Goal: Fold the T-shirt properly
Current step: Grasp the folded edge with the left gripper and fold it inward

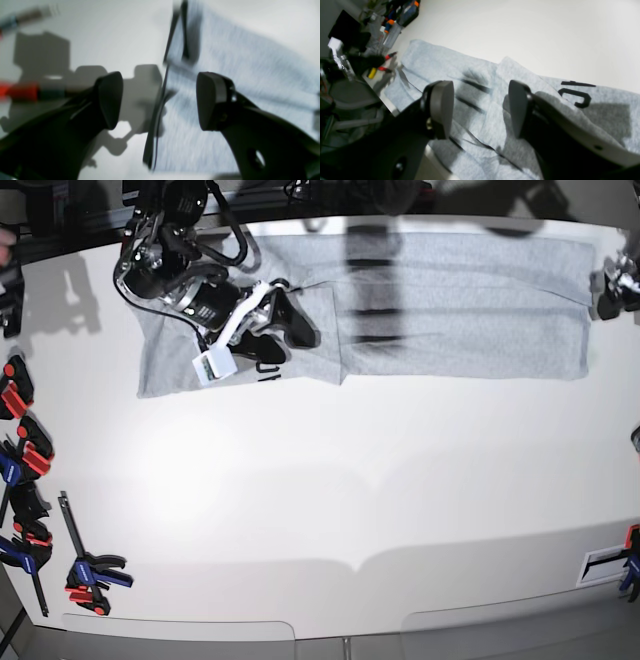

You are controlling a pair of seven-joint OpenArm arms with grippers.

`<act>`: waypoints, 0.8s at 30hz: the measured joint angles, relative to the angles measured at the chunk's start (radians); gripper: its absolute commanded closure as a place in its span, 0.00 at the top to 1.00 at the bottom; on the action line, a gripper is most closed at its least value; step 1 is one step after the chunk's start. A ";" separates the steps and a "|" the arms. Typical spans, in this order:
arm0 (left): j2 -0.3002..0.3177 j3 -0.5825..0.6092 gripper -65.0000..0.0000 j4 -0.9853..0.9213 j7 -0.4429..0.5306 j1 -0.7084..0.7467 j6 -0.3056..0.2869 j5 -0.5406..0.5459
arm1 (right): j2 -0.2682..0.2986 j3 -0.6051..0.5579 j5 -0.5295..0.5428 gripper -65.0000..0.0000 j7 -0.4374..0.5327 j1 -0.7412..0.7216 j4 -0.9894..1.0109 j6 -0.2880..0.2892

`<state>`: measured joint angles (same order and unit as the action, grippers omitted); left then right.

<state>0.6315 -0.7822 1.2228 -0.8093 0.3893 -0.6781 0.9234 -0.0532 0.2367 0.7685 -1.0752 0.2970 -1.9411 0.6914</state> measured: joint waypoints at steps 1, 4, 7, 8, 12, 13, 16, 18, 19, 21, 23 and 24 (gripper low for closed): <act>-0.010 0.000 0.65 0.000 0.003 0.010 0.000 0.001 | 0.000 0.000 -0.001 0.51 0.000 0.000 0.000 0.000; -0.052 -0.001 0.65 -0.019 0.029 0.014 0.000 0.000 | 0.000 0.001 0.000 0.51 0.000 -0.001 0.000 0.000; -0.074 0.000 0.65 -0.093 0.050 -0.012 -0.003 0.004 | 0.000 0.001 -0.001 0.51 0.000 0.000 0.000 0.000; -0.074 0.000 0.65 -0.121 0.064 -0.020 -0.004 0.025 | 0.000 0.001 0.000 0.51 0.001 -0.001 0.000 0.000; -0.064 -0.005 0.65 -0.228 0.069 -0.092 -0.015 0.056 | 0.000 0.001 -0.001 0.51 0.000 -0.001 0.000 0.000; -0.064 -0.005 0.65 -0.249 0.067 -0.110 -0.015 0.078 | 0.000 0.001 0.000 0.51 0.001 -0.001 0.000 0.000; -0.063 -0.005 0.65 -0.296 -0.017 -0.152 -0.015 0.158 | 0.000 0.001 -0.001 0.51 0.000 0.000 0.000 0.000; -0.064 -0.005 0.65 -0.305 -0.090 -0.171 -0.015 0.211 | 0.000 0.001 0.000 0.51 0.000 0.000 0.000 0.000; -0.064 -0.005 0.65 -0.305 -0.122 -0.175 -0.015 0.237 | 0.000 0.001 -0.001 0.51 0.001 0.000 0.000 0.000; -0.064 -0.004 0.65 -0.305 -0.171 -0.174 -0.015 0.277 | 0.000 0.001 -0.001 0.51 0.000 0.000 0.000 0.000; -0.066 -0.005 0.65 -0.305 -0.198 -0.170 -0.016 0.289 | 0.000 0.001 -0.001 0.51 0.000 0.000 0.000 0.000; -0.069 -0.005 0.65 -0.305 -0.206 -0.171 -0.016 0.290 | 0.000 0.001 -0.001 0.51 0.000 0.000 0.000 0.000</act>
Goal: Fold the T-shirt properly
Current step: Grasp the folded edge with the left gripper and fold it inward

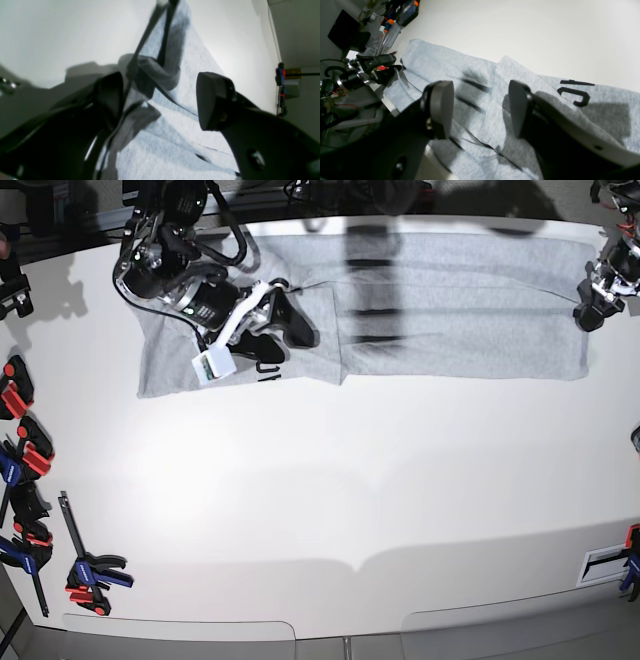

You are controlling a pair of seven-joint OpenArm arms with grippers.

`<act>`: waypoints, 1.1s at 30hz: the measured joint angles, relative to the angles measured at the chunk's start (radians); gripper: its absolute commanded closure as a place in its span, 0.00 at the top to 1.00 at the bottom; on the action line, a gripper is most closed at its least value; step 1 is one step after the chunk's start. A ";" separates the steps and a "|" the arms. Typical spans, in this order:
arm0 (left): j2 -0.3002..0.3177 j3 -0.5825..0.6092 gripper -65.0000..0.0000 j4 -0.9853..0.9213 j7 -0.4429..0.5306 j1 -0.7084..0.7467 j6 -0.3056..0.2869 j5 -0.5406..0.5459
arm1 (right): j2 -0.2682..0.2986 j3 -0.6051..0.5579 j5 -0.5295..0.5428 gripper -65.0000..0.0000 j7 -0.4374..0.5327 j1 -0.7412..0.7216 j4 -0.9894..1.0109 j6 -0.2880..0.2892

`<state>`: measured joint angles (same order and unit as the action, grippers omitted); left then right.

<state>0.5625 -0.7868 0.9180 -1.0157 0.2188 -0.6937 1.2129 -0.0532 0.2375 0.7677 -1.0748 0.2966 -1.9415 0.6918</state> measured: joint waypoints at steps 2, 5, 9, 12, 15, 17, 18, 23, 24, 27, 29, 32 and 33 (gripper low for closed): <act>-0.004 0.000 0.65 0.000 0.001 0.000 0.000 0.000 | 0.000 0.000 0.000 0.51 0.000 0.000 0.000 0.000; -0.019 0.000 0.65 0.000 0.005 -0.001 -0.008 0.005 | 0.000 0.000 0.000 0.51 0.000 0.000 0.000 0.000; -0.022 0.059 0.65 0.000 0.048 0.000 -0.011 0.014 | 0.000 0.000 0.000 0.51 0.000 0.000 0.000 0.000; -0.022 0.114 0.64 0.001 0.097 -0.004 -0.014 0.019 | 0.000 0.000 0.000 0.51 0.000 0.000 0.000 0.000; -0.023 0.135 0.51 0.001 0.120 -0.011 -0.014 0.017 | 0.000 0.000 0.000 0.51 0.000 0.000 0.000 0.000; -0.026 0.135 0.25 0.001 0.131 -0.011 -0.011 0.008 | 0.000 0.000 0.000 0.51 0.000 0.000 0.000 0.000; -0.025 0.135 0.09 0.001 0.130 -0.009 -0.011 -0.003 | 0.000 0.000 0.000 0.51 0.000 0.000 0.000 0.000; -0.025 0.135 0.00 0.000 0.098 -0.008 -0.003 0.140 | 0.000 0.000 -0.055 0.51 0.017 -0.009 0.000 0.000; -0.025 0.135 0.00 0.000 0.071 -0.009 0.007 0.200 | 0.000 0.000 -0.069 0.51 0.031 -0.013 0.000 0.000; -0.047 0.134 0.00 0.031 -0.050 -0.006 0.000 0.258 | -0.001 0.008 -0.143 0.51 0.064 -0.013 -0.001 0.000; -0.069 0.134 0.00 0.072 -0.109 -0.005 0.003 0.254 | -0.003 0.035 -0.169 0.51 0.073 -0.013 -0.001 -0.008; -0.131 0.134 0.00 0.167 -0.162 0.010 0.006 0.251 | -0.003 0.104 -0.188 0.51 0.103 -0.013 -0.001 -0.037; -0.155 0.135 0.00 0.209 -0.176 0.020 0.010 0.246 | -0.003 0.134 -0.188 0.51 0.106 -0.013 -0.001 -0.037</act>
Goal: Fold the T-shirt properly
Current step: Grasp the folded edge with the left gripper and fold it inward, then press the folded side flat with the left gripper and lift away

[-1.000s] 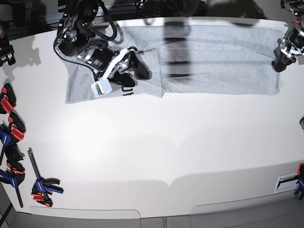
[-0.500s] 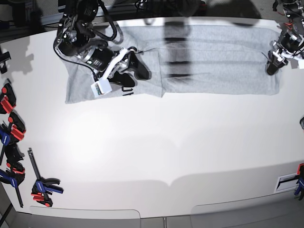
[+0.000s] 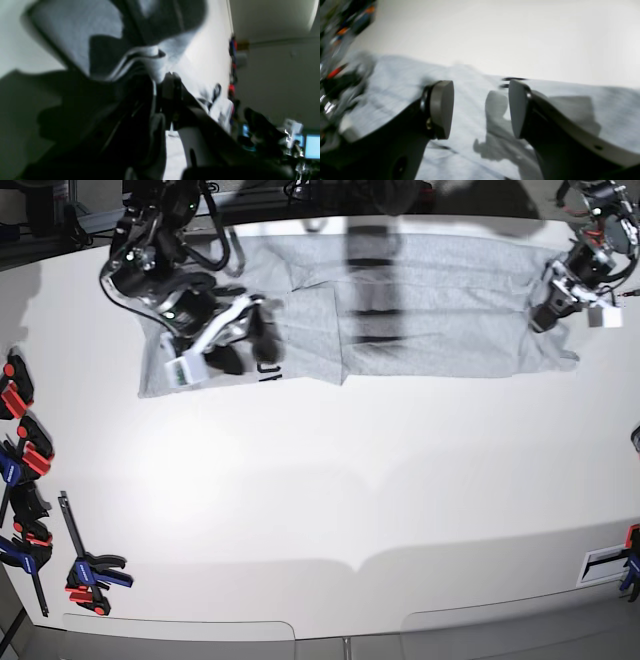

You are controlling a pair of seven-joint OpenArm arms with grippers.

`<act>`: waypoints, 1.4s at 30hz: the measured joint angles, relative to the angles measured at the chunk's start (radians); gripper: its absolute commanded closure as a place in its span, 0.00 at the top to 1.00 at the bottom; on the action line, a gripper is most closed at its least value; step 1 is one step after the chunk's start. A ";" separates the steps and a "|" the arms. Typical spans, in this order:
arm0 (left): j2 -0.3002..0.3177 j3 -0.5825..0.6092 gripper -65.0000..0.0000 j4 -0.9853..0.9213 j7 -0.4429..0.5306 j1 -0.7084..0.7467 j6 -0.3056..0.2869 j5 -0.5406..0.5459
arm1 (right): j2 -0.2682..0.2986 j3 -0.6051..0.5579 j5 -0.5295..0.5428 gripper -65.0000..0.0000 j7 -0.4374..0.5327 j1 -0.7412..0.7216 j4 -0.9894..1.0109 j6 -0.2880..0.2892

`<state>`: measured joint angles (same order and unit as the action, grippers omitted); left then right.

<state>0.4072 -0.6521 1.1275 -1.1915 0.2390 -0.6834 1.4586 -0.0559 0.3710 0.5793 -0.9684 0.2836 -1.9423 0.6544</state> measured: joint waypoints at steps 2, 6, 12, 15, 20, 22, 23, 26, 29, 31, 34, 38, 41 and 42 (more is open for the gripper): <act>-0.056 0.003 0.00 0.104 -0.024 0.024 0.000 -0.005 | 0.000 0.064 0.000 0.51 0.003 0.000 0.000 -0.001; -0.132 0.012 0.00 0.335 -0.043 0.066 -0.006 -0.008 | 0.009 0.182 0.006 0.51 0.004 0.002 0.000 -0.007; -0.135 0.100 0.00 0.530 -0.039 0.082 -0.005 0.000 | 0.069 0.270 0.061 0.51 0.006 0.000 0.000 -0.011; -0.151 0.189 0.00 0.535 -0.022 0.082 -0.006 -0.004 | 0.087 0.281 0.060 0.51 0.004 0.000 0.000 -0.011; -0.229 0.311 0.00 0.535 -0.020 0.079 -0.006 -0.004 | 0.092 0.281 0.060 0.51 0.003 0.000 0.000 -0.011; -0.241 0.343 0.00 0.535 -0.013 0.068 -0.006 -0.016 | 0.092 0.281 0.060 0.51 0.003 0.000 0.000 -0.011; -0.243 0.359 0.00 0.535 0.010 0.060 -0.005 -0.037 | 0.092 0.281 0.060 0.51 0.003 0.002 0.000 -0.011; -0.244 0.407 0.00 0.535 0.041 0.043 -0.005 -0.089 | 0.092 0.280 0.058 0.51 0.003 0.002 0.000 -0.011; -0.246 0.453 0.00 0.535 0.075 0.043 -0.005 -0.151 | 0.092 0.281 0.057 0.51 0.003 0.002 0.000 -0.019; -0.247 0.476 0.00 0.535 0.094 0.043 -0.005 -0.181 | 0.092 0.281 0.056 0.51 0.003 0.003 0.000 -0.019; -0.247 0.484 0.00 0.535 0.093 0.043 -0.005 -0.182 | 0.092 0.281 0.057 0.51 0.003 0.002 0.000 -0.019; -0.246 0.484 0.23 0.535 0.114 0.043 -0.005 -0.181 | 0.092 0.281 0.057 0.51 0.003 0.002 0.000 -0.019; -0.247 0.484 0.55 0.535 0.114 0.043 -0.005 -0.177 | 0.092 0.281 0.057 0.51 0.003 0.002 0.000 -0.019; -0.246 0.484 0.56 0.535 0.115 0.043 -0.005 -0.177 | 0.092 0.281 0.057 0.51 0.003 0.002 0.000 -0.019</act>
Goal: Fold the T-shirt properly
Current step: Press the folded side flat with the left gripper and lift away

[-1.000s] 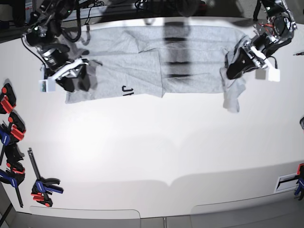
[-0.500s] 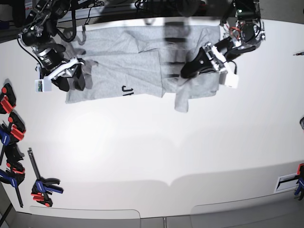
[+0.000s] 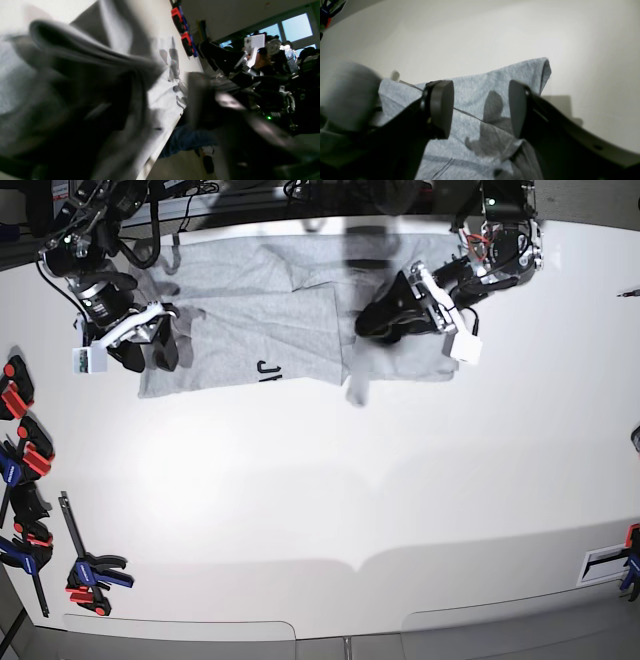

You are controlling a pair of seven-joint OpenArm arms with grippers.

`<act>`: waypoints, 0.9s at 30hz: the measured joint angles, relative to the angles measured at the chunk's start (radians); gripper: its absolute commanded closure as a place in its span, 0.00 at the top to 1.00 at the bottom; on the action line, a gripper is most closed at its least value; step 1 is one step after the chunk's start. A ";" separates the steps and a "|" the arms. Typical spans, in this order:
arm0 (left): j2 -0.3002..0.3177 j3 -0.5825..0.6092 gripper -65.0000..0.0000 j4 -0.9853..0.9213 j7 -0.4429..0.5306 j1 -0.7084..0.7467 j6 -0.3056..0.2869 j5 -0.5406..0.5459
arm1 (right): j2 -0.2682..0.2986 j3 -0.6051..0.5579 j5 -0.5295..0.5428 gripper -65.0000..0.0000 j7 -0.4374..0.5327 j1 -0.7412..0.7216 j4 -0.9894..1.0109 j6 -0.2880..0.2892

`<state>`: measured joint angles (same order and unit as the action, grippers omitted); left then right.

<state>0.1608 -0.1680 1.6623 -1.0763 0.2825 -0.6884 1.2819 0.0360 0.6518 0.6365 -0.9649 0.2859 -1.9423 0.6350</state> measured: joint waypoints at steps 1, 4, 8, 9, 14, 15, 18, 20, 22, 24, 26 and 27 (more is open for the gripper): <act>0.000 0.000 0.56 0.000 0.000 0.000 0.000 0.000 | 0.000 0.000 0.000 0.51 0.000 0.000 0.000 0.000; 0.000 0.000 0.56 0.000 -0.031 0.000 0.000 0.060 | 0.000 0.000 0.000 0.51 0.000 0.000 0.000 0.000; 0.004 -0.001 0.56 0.012 -0.097 0.000 0.000 0.106 | 0.000 0.000 0.000 0.51 0.000 0.000 0.000 0.000; 0.008 -0.001 0.56 0.015 -0.119 0.000 -0.001 0.106 | 0.000 0.000 0.000 0.51 0.000 0.000 0.000 0.000; 0.062 -0.001 0.56 0.016 -0.141 0.003 -0.001 -0.007 | 0.000 -0.001 0.000 0.51 0.000 0.000 0.000 0.000; 0.062 -0.001 0.52 0.016 -0.144 0.006 0.000 -0.032 | 0.000 -0.001 0.000 0.51 0.000 0.000 0.000 0.000; 0.065 -0.001 0.34 0.021 -0.144 0.026 -0.001 -0.087 | 0.000 -0.001 0.003 0.51 0.000 0.000 0.000 0.000; 0.073 -0.001 0.27 0.036 -0.143 0.052 -0.001 -0.093 | 0.000 -0.001 0.002 0.51 0.000 0.000 0.000 -0.003; 0.092 0.002 0.26 0.080 -0.152 0.082 0.000 -0.093 | 0.000 -0.001 0.002 0.51 0.000 0.000 0.000 -0.003; 0.119 0.003 0.26 0.157 -0.156 0.111 0.000 -0.094 | 0.000 -0.001 0.004 0.51 0.000 0.000 0.000 -0.003; 0.143 0.002 0.26 0.259 -0.149 0.135 0.000 -0.107 | 0.000 -0.001 0.003 0.51 0.000 0.000 0.000 -0.003; 0.153 0.000 0.26 0.312 -0.138 0.149 -0.003 -0.134 | 0.000 -0.001 0.003 0.51 0.000 0.000 0.000 -0.003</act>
<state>0.3141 -0.1680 1.9743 -1.2144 0.4316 -0.6914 1.1481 0.0364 0.6506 0.6392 -0.9649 0.2859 -1.9423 0.6319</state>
